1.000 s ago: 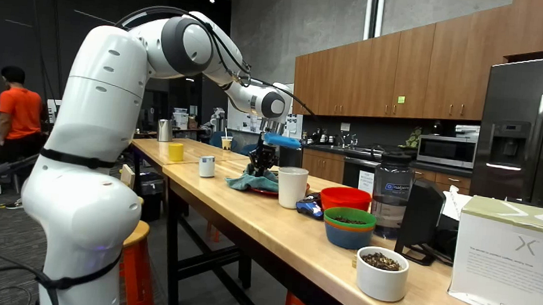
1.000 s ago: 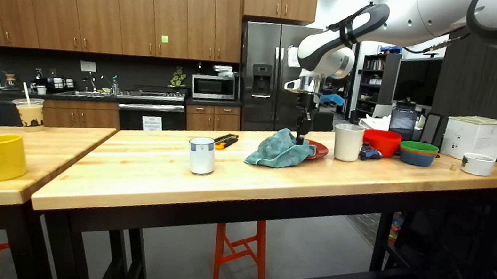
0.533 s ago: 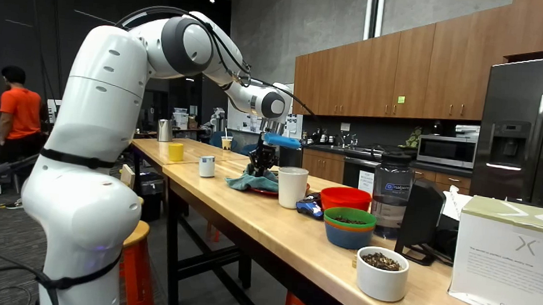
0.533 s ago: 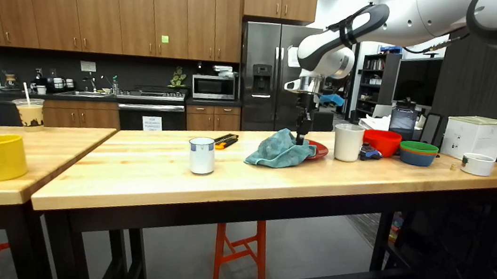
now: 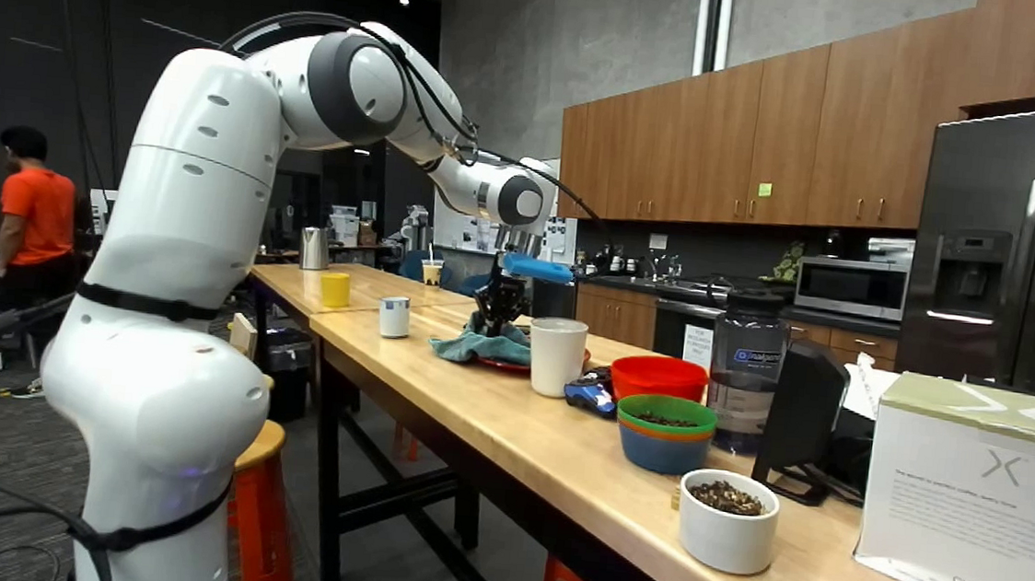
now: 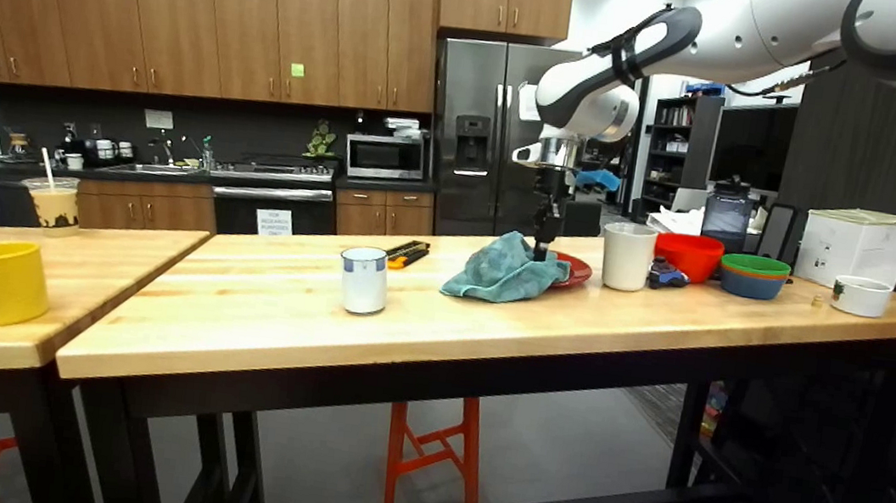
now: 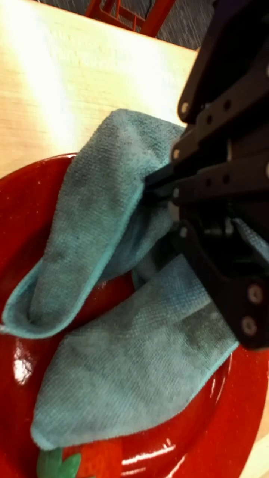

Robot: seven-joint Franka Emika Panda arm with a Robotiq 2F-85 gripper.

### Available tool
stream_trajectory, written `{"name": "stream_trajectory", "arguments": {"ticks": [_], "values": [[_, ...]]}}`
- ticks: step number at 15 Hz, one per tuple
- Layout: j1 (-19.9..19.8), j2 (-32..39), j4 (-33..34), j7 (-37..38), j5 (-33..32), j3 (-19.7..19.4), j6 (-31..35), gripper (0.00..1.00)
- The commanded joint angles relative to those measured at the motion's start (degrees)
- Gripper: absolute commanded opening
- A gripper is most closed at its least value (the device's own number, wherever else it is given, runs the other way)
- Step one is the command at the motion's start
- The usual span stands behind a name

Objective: Remove the blue towel from the orange plate and put it on the table

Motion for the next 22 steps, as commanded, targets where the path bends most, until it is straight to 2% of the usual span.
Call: {"name": "stream_trajectory", "arguments": {"ticks": [1, 7, 12, 22], "values": [[-0.4, -0.7, -0.5, 0.9, 0.3, 0.6, 0.1, 0.0], [-0.5, -2.7, -1.3, 4.0, 0.3, 0.3, 0.5, 0.01], [-0.8, -7.1, -4.2, 7.9, -2.0, -1.0, -0.8, 0.01], [-1.0, -17.7, -12.7, 13.4, -7.6, -4.0, -10.6, 0.01]]}}
